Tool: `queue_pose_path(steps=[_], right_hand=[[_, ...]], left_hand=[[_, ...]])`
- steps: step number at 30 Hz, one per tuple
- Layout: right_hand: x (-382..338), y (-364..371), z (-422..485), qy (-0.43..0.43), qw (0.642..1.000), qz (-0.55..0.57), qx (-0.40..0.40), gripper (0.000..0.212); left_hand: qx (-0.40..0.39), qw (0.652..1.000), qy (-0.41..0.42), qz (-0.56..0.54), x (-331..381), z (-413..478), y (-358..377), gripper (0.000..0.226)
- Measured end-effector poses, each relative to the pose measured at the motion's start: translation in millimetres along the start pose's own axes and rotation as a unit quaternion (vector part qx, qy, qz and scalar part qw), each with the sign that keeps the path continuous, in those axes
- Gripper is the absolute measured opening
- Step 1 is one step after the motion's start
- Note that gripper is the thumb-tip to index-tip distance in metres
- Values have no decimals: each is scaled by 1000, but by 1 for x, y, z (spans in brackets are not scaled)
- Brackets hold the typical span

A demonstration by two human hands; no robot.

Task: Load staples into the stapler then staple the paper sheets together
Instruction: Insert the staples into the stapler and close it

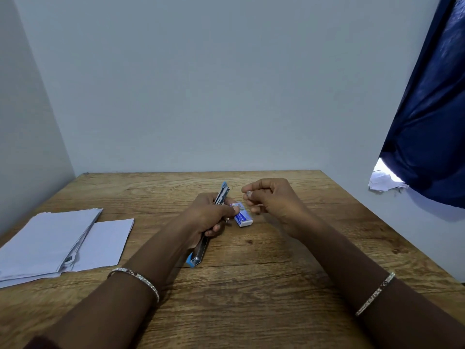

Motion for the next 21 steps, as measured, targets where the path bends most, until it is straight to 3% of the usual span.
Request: queue_pose_path(steps=[8, 11, 14, 21], right_hand=[[-5, 0, -6, -60, 988, -144, 19, 14], [-10, -3, -7, -80, 986, -142, 40, 13], [-19, -6, -7, -102, 988, -106, 54, 15], [-37, -6, -10, -141, 990, 0, 23, 11]], left_hand=[[58, 997, 42, 23, -6, 7, -5, 15], [85, 995, 41, -19, -5, 8, -10, 16], [99, 992, 22, -74, 2, 8, -16, 31], [-26, 966, -68, -247, 13, -2, 6, 47]])
Point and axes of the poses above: each hand's wrist, its own z-axis towards the middle knuckle, its own y-axis out of the palm, x = y × z, the point moved 8 cm from there along z, towards the middle knuckle, and after that the axes turned 11 degrees about x, right-handed, at the moved point
